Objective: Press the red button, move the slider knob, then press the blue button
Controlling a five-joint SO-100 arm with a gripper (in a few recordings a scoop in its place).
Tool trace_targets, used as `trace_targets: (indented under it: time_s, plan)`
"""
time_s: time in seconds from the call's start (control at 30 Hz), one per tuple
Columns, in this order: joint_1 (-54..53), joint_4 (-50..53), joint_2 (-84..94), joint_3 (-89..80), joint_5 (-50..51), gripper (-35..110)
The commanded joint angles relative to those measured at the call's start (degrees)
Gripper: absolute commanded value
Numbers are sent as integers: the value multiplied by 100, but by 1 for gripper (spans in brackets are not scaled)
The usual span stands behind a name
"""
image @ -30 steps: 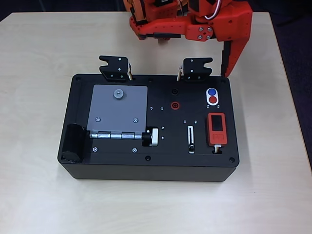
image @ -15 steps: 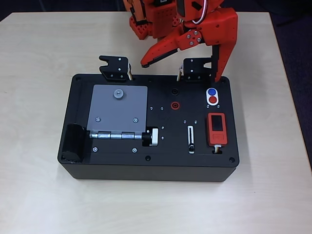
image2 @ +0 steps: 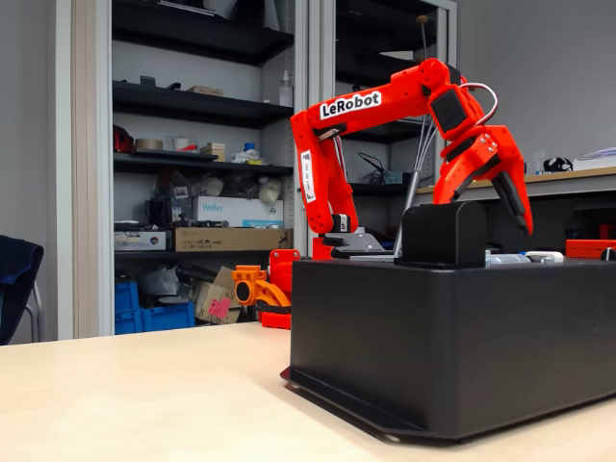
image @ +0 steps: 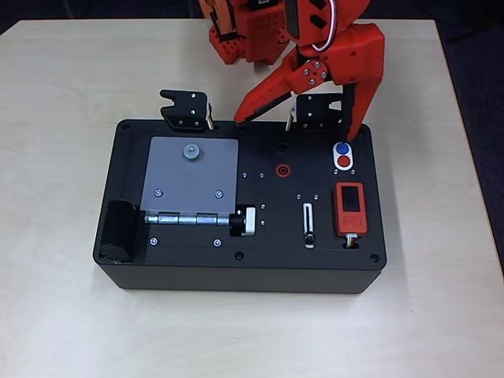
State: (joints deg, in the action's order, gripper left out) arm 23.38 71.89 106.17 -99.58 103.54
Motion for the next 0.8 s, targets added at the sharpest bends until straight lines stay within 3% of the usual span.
trace_targets:
  time_s: [0.0,0.3,0.77]
  plan:
    - [70,97,18,264,176,76]
    - [211,-62,-290,404,466,95]
    - [246,-18,-229,220,642,97]
